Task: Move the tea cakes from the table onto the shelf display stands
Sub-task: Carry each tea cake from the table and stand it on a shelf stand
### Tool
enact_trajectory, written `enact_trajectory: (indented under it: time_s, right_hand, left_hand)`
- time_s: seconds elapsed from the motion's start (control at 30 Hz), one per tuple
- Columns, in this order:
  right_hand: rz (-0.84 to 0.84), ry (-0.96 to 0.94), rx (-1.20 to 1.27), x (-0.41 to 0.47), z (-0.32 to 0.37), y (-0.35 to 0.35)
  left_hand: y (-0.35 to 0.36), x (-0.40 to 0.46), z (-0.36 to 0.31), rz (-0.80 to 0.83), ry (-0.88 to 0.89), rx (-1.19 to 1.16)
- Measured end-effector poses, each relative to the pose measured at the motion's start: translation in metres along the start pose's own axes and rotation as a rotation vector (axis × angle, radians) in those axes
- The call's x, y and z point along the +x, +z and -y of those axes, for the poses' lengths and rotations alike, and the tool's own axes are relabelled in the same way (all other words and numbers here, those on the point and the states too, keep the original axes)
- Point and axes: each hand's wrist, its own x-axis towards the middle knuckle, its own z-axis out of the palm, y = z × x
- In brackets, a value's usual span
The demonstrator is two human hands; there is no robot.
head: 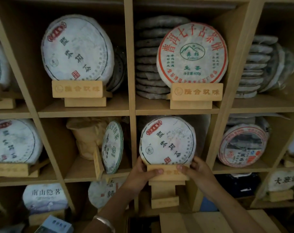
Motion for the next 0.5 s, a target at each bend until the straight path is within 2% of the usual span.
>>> enact_trajectory:
  time_s: [0.2, 0.5]
  right_hand:
    - [0.010, 0.017, 0.002, 0.022, -0.002, 0.001]
    - [0.014, 0.031, -0.018, 0.055, -0.010, -0.004]
  left_hand:
    - [0.001, 0.015, 0.000, -0.043, 0.000, 0.006]
    - [0.014, 0.044, 0.014, -0.195, 0.132, 0.086]
